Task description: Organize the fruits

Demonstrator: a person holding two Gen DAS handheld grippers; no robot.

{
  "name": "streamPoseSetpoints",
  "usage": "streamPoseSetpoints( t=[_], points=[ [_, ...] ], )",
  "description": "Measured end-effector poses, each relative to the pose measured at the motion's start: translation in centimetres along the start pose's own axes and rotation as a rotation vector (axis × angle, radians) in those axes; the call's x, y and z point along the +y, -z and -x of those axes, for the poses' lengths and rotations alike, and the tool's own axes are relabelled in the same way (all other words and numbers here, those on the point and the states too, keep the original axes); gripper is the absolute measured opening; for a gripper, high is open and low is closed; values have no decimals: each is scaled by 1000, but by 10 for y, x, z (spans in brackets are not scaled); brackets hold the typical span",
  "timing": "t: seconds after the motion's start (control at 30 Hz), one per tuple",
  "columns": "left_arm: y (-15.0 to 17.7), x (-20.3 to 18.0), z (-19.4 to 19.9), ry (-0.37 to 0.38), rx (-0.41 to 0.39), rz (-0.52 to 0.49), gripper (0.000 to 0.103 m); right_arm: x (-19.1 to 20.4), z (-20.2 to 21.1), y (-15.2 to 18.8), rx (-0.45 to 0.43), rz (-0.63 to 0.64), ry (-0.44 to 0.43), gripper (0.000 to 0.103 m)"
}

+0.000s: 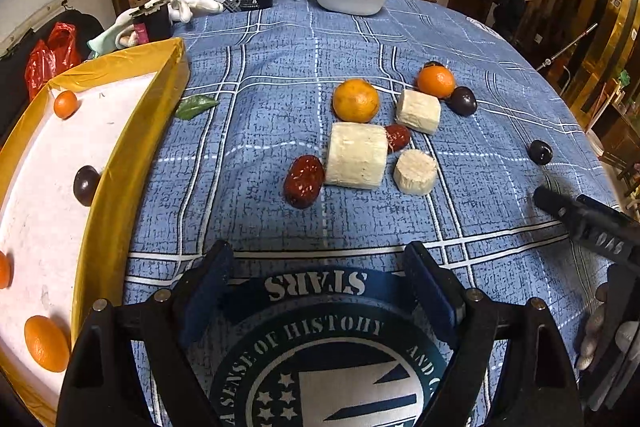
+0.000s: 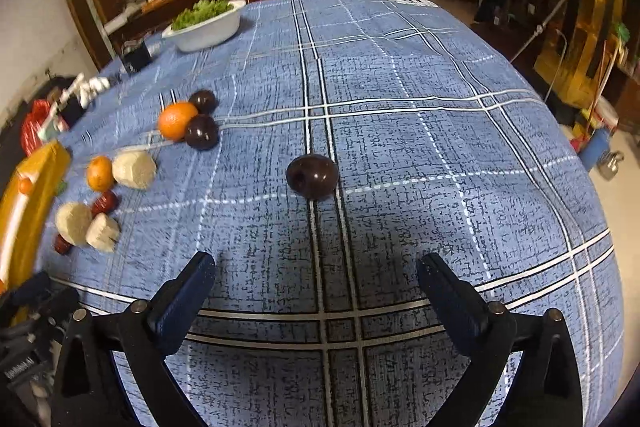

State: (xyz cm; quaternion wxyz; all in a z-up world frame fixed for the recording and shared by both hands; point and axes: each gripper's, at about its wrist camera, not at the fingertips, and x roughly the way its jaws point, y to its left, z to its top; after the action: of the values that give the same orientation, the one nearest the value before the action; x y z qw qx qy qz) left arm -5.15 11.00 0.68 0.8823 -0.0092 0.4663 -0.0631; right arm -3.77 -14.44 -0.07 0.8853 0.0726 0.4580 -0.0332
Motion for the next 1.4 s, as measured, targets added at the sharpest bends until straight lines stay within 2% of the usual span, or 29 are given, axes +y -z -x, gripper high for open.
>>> streamPoseSetpoints(
  t=[0.1, 0.2, 0.3, 1.4],
  points=[
    [-1, -2, -3, 17, 6, -10, 95, 12, -3, 3, 11, 70, 69, 103],
    [-2, -10, -9, 2, 26, -53, 103, 9, -2, 5, 2, 57, 65, 103],
    [-1, -18, -11, -42, 36, -99, 103, 9, -1, 6, 2, 59, 68, 103],
    [-3, -14, -14, -14, 39, -114, 103, 9, -1, 6, 3, 59, 68, 103]
  ],
)
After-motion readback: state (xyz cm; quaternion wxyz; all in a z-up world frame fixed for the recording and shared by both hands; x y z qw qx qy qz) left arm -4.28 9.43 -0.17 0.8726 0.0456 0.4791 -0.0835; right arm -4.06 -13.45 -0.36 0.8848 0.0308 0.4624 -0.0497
